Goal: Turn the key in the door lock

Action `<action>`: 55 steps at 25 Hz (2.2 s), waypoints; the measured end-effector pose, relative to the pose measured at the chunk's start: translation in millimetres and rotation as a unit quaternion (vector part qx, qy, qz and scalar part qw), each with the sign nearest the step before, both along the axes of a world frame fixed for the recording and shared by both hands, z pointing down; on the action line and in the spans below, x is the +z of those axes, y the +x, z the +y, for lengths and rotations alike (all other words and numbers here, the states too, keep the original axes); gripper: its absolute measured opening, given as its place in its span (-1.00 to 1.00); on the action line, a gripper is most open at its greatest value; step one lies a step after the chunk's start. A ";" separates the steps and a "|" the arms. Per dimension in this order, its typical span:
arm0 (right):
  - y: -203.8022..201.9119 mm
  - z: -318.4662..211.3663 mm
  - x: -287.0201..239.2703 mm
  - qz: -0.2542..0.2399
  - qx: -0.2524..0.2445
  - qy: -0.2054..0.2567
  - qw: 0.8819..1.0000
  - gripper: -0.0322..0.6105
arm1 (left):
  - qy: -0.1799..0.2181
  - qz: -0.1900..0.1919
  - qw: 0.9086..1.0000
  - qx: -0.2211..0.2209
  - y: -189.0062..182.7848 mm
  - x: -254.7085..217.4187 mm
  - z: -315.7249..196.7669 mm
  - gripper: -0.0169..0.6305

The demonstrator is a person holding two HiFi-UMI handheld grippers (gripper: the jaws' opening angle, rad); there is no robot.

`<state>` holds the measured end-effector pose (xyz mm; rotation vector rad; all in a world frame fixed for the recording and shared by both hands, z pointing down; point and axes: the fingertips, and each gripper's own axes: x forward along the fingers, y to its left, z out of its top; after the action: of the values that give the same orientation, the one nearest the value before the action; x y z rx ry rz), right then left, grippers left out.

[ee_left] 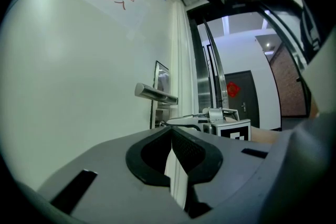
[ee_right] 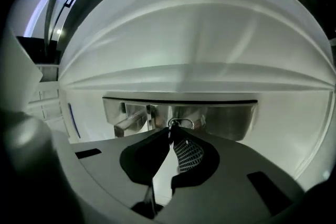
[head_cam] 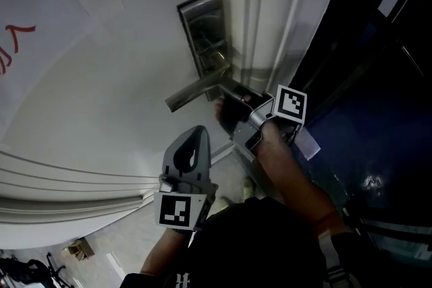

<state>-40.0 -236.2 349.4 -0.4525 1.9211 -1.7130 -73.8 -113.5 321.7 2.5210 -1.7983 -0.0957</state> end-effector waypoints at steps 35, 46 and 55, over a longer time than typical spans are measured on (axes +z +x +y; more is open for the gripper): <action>36.7 62.5 -23.9 0.308 0.064 0.361 0.878 -0.84 | -0.006 0.015 0.999 0.032 24.3 -6.7 -9.8 -0.92; 28.4 76.3 -24.9 0.417 0.082 0.465 0.776 -0.85 | -0.004 0.011 0.999 0.033 28.8 -9.9 -11.3 -0.92; 26.4 76.7 -24.6 0.403 0.081 0.454 0.791 -0.86 | -0.007 0.012 0.999 0.031 28.3 -8.8 -11.3 -0.92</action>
<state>-13.6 -159.5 324.7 -0.9963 2.8660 -0.2734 -45.5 -124.8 312.9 2.5511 -1.7050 -0.1115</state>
